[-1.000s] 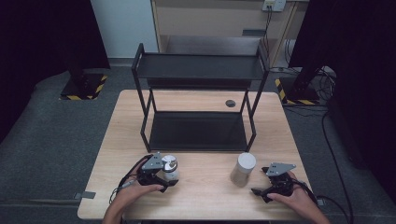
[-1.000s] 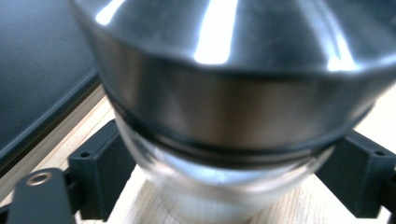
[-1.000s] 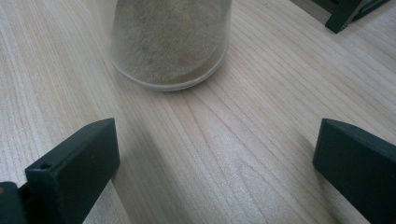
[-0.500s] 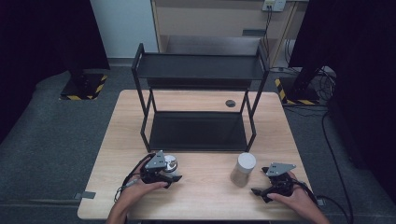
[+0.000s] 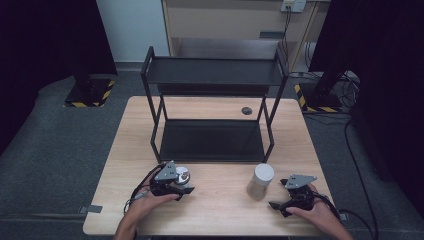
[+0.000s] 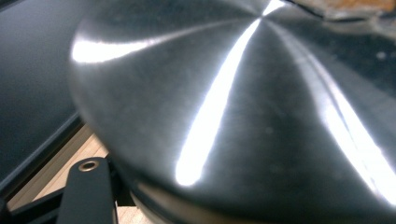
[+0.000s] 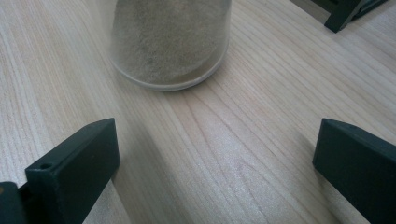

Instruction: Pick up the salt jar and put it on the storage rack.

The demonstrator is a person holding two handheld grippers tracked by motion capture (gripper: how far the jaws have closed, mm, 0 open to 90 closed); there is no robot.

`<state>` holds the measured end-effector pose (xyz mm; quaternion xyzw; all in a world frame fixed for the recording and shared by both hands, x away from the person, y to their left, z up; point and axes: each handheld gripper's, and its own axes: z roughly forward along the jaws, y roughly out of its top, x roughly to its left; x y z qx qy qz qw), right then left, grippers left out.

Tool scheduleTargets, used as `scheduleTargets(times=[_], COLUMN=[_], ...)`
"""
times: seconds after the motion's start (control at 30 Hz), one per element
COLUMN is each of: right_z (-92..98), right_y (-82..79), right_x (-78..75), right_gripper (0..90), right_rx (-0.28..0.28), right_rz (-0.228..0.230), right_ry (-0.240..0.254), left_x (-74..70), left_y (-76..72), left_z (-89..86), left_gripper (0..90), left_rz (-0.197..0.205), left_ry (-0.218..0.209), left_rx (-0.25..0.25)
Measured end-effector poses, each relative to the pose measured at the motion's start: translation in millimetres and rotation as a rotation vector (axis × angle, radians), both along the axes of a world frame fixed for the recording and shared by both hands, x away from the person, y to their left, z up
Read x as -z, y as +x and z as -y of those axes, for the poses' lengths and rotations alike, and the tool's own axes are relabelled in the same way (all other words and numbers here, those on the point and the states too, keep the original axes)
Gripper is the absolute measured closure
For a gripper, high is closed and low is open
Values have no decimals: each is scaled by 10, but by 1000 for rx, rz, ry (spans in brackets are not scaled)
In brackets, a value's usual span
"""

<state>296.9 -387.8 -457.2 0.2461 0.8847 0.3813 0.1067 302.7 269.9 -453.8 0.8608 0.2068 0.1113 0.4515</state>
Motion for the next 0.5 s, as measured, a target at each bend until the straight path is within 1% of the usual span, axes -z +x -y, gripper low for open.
scheduleTargets(times=[0.03, 0.07, 0.1, 0.13, 0.23, 0.27, 0.3, 0.37, 0.4, 0.43, 0.5], right_z=[0, 0, 0, 0, 0, 0, 0, 0, 0, -1, -1], right_y=[0, 0, 0, 0, 0, 0, 0, 0, 0, 1, 1], right_x=[0, 0, 0, 0, 0, 0, 0, 0, 0, -2, -2], right_gripper=[14, 14, 14, 14, 14, 14, 14, 14, 14, 14, 14], right_rx=[0, 0, 0, 0, 0, 0, 0, 0, 0, 0, 0], right_rz=[0, 0, 0, 0, 0, 0, 0, 0, 0, -1, -1], right_ry=[0, 0, 0, 0, 0, 0, 0, 0, 0, -1, -1], left_x=[0, 6, 6, -30, -65, -63, -102, -102, -97, -113, -113], left_y=[0, 20, 20, -4, -11, 9, -9, -9, 12, -1, 0], left_z=[0, -24, -24, -34, -35, -43, -40, -40, -39, -29, -22], left_gripper=[301, 301, 301, 301, 301, 301, 301, 301, 301, 301, 301], left_rz=[0, -2, -2, 4, 9, 8, 6, 6, 4, 1, 0], left_ry=[0, -21, -21, -22, -21, -31, -17, -17, -21, -10, -9], left_rx=[0, 17, 17, 11, 18, 38, 43, 43, 67, 63, 68])
